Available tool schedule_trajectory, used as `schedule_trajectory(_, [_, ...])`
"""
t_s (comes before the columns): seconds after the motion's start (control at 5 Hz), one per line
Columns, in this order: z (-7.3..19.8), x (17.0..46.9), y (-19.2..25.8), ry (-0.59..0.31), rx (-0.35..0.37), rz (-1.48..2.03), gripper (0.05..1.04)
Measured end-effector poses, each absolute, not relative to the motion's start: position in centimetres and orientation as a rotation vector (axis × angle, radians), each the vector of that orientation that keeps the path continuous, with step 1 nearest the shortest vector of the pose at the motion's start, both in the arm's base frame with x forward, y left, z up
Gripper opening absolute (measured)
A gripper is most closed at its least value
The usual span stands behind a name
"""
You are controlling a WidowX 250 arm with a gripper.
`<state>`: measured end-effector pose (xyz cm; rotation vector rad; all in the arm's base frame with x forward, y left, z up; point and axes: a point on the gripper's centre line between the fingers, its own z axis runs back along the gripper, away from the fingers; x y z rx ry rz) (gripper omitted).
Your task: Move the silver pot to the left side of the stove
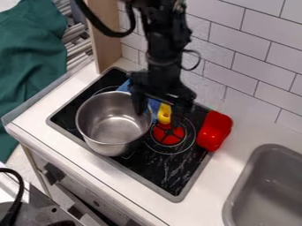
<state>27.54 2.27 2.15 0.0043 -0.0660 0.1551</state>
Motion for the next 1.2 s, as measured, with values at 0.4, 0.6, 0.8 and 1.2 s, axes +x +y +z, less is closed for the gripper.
schedule_trajectory(0.4, [-2.0,27.0,3.0,0.013,-0.012,0.088,0.952])
schedule_trajectory(0.6, [-3.2,27.0,3.1,0.034,-0.026,0.091,0.659])
schedule_trajectory(0.8, [-3.3,26.9,3.2,0.039,-0.018,0.107,0.354])
schedule_trajectory(1.2, [-1.3,26.8,3.4,-0.009,0.013,0.118,0.058])
